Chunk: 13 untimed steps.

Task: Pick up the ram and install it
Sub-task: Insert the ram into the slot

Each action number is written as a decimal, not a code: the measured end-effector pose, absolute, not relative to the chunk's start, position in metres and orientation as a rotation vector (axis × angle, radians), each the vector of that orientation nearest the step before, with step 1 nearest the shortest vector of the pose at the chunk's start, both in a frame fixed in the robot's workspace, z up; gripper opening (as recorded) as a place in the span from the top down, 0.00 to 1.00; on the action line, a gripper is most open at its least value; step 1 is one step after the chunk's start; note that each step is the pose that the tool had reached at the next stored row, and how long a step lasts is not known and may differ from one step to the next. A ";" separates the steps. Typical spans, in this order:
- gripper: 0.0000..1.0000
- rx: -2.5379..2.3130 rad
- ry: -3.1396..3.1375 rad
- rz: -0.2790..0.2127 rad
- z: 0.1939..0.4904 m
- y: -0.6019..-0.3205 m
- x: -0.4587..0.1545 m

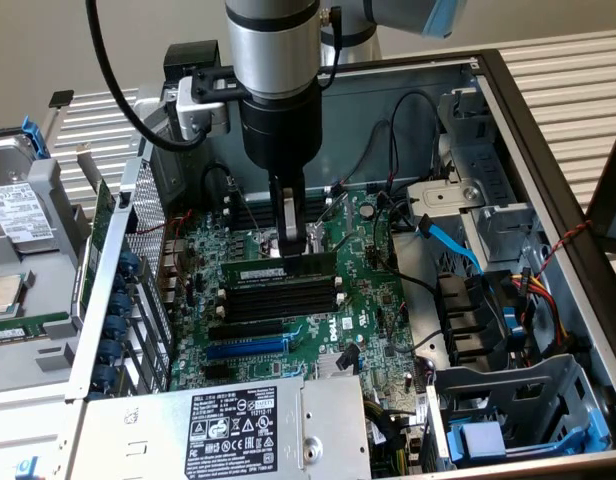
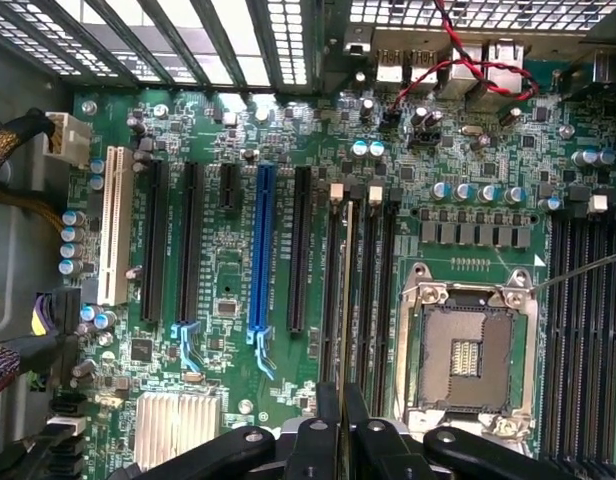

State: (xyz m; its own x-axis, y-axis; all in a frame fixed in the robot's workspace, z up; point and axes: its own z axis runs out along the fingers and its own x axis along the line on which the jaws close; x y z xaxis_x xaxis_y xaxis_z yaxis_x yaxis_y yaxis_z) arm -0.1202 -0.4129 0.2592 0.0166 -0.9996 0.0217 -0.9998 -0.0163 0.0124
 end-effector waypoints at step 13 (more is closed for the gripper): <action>0.87 2.226 -2.176 0.003 0.256 -0.413 -0.120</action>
